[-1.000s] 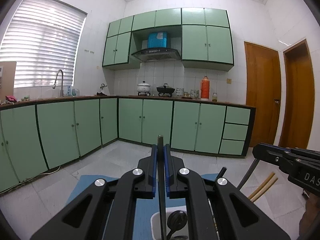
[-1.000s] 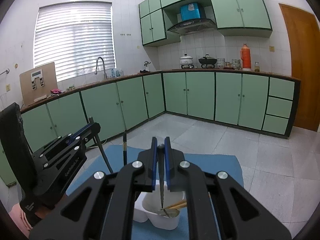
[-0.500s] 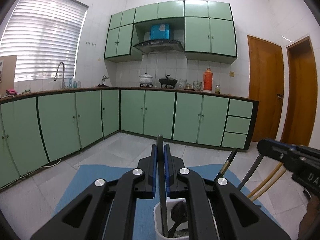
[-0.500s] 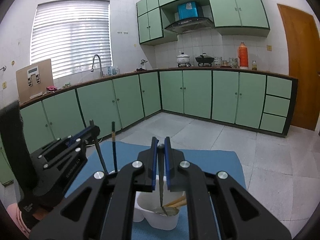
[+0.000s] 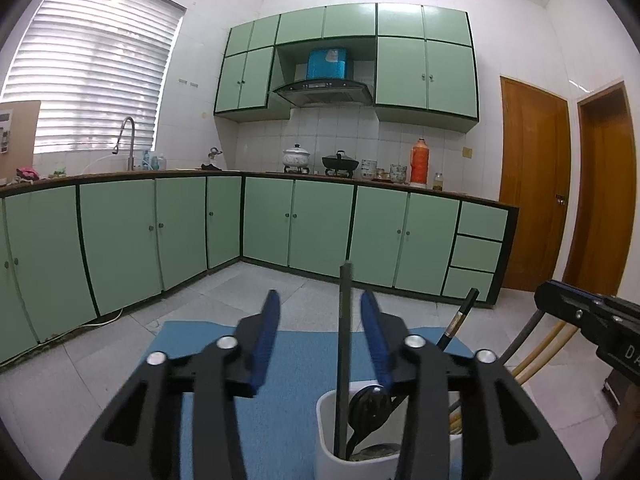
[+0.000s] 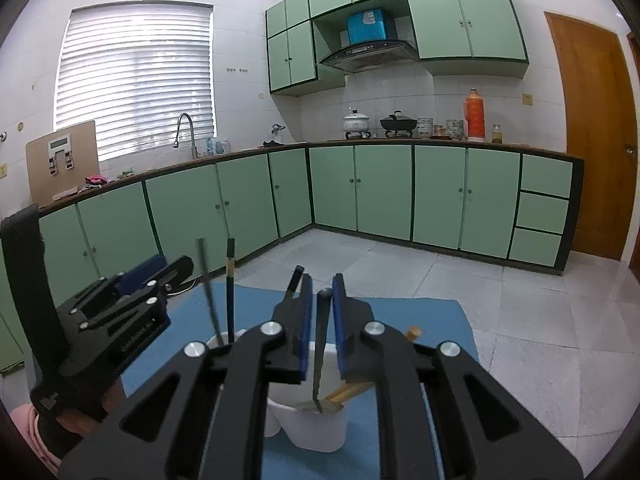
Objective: Organize utensils
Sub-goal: 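Open the left tool to drop its grey chopstick in while the right tool releases its own, then withdraw both tools away from the caddy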
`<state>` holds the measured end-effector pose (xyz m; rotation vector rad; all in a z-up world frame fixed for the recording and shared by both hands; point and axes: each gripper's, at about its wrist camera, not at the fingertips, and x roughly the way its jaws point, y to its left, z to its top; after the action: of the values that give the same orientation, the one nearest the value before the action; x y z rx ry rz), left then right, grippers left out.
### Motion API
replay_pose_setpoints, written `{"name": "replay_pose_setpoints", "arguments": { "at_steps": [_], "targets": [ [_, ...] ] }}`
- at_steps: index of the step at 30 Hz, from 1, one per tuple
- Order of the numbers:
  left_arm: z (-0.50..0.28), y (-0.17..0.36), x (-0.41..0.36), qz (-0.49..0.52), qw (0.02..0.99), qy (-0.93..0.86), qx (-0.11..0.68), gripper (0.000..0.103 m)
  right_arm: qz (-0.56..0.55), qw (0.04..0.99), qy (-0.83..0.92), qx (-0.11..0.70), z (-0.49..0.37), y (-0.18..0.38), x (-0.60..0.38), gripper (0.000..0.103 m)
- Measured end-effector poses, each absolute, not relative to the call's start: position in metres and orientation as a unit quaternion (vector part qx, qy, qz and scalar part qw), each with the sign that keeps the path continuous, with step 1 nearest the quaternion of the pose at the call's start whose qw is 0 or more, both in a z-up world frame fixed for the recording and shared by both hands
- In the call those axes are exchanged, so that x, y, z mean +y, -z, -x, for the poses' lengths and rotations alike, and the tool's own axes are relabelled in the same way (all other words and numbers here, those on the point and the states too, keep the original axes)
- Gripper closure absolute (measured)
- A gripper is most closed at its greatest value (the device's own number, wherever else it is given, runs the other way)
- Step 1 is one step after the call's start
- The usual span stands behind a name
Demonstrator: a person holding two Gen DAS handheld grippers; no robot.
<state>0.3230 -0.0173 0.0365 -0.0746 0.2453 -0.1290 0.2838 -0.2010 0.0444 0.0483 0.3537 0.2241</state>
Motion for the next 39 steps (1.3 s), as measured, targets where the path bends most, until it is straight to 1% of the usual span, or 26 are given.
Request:
{"name": "replay_pose_setpoints", "arguments": {
  "at_steps": [1,3,6,8,13,15,20,22,24,29,33,39],
  "targets": [
    [-0.322,-0.037,-0.016,0.039,0.990,0.064,0.122,0.055,-0.026,0.978,-0.111,0.175,-0.282,-0.044,-0.202,0.079],
    [-0.318,-0.037,-0.013,0.043,0.990,0.063,0.120,0.047,-0.030,0.978,-0.110,0.173,-0.279,-0.045,-0.204,0.073],
    [-0.313,-0.037,-0.011,0.042,0.990,0.060,0.119,0.041,-0.031,0.979,-0.112,0.166,-0.272,-0.046,-0.207,0.066],
    [-0.311,-0.036,-0.010,0.043,0.990,0.058,0.119,0.038,-0.032,0.980,-0.113,0.162,-0.268,-0.048,-0.209,0.064],
    [-0.302,-0.033,-0.007,0.040,0.991,0.055,0.119,0.033,-0.034,0.982,-0.111,0.149,-0.255,-0.052,-0.215,0.054],
    [-0.296,-0.031,-0.006,0.038,0.991,0.053,0.118,0.029,-0.039,0.983,-0.109,0.144,-0.247,-0.052,-0.219,0.050],
    [-0.277,-0.027,-0.003,0.041,0.990,0.058,0.126,0.017,-0.042,0.984,-0.107,0.137,-0.226,-0.052,-0.225,0.034],
    [-0.268,-0.025,-0.004,0.041,0.989,0.059,0.132,0.016,-0.036,0.985,-0.100,0.134,-0.215,-0.049,-0.225,0.019],
    [-0.256,-0.021,-0.004,0.041,0.987,0.062,0.140,0.013,-0.033,0.986,-0.096,0.131,-0.202,-0.045,-0.226,0.015],
    [-0.229,-0.015,-0.003,0.037,0.986,0.060,0.154,0.006,-0.040,0.983,-0.098,0.147,-0.180,-0.034,-0.229,0.009],
    [-0.208,-0.014,-0.003,0.040,0.984,0.058,0.161,0.006,-0.044,0.981,-0.098,0.160,-0.167,-0.028,-0.231,0.007],
    [-0.183,-0.019,-0.004,0.030,0.984,0.049,0.167,0.006,-0.035,0.977,-0.097,0.189,-0.155,-0.017,-0.225,0.006]
  ]
}}
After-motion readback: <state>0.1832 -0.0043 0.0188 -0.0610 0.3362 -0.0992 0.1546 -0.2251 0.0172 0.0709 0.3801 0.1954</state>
